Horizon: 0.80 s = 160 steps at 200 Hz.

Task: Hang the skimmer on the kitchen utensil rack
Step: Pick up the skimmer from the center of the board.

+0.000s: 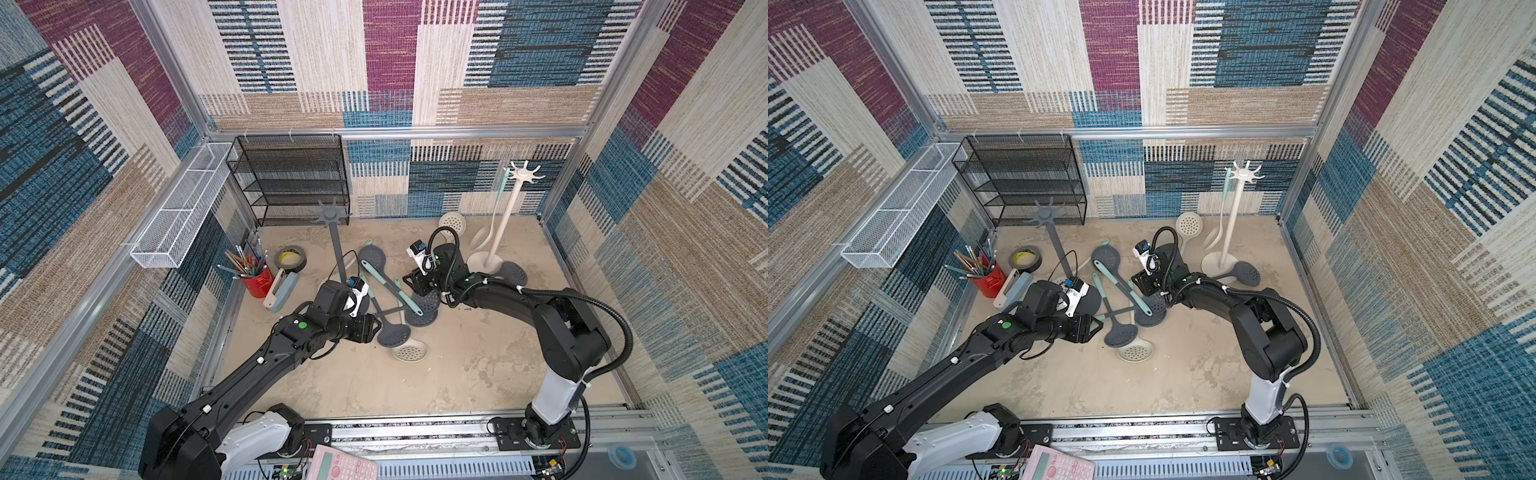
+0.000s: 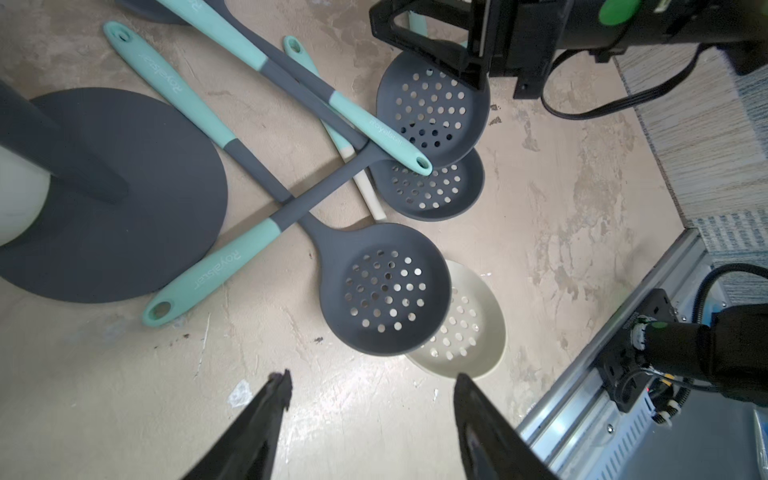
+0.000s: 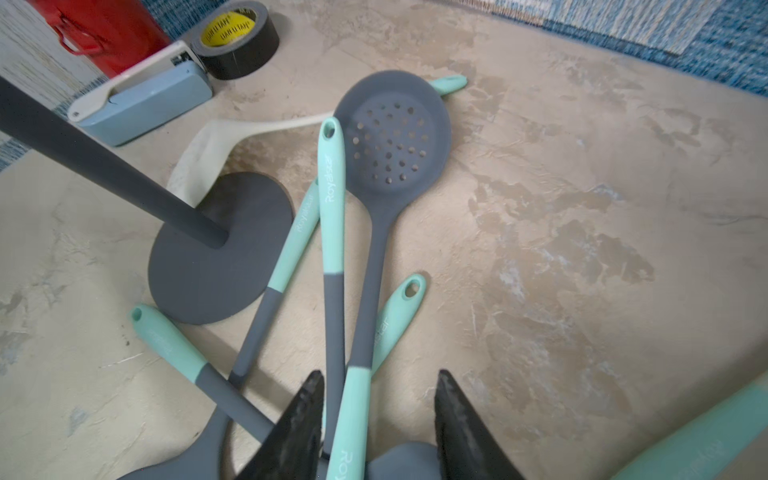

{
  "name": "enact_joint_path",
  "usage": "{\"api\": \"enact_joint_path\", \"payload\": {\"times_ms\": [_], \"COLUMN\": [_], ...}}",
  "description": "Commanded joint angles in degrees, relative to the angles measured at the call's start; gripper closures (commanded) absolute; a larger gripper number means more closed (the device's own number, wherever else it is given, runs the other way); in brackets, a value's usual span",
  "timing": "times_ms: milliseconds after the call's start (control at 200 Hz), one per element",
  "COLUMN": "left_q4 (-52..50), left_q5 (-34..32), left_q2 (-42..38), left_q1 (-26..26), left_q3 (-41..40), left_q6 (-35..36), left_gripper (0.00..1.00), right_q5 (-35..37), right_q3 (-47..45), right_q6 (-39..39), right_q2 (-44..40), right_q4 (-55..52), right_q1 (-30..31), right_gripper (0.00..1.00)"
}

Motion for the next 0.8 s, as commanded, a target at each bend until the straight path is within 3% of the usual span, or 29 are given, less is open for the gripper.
{"api": "enact_joint_path", "payload": {"times_ms": [0,411,796], "left_q4": [-2.0,-1.2,0.2], "left_q5": [-2.4,-1.8,-0.6], "left_q2": [0.5,1.8,1.6], "left_q1": [0.5,3.1,4.7], "left_q3": [0.2,-0.2,-0.6], "left_q6": [-1.8,-1.8,-1.3], "left_gripper": [0.35,0.35,0.35], "right_q5": [-0.6,2.7,3.1], "right_q3": [2.6,11.4,14.7], "right_q6": [-2.2,-5.6,-6.8], "right_q2": [2.6,12.3,15.0], "right_q4": [-3.4,-11.4,-14.5], "right_q1": [0.5,1.4,2.3], "right_gripper": [0.55,0.6,0.64]}}
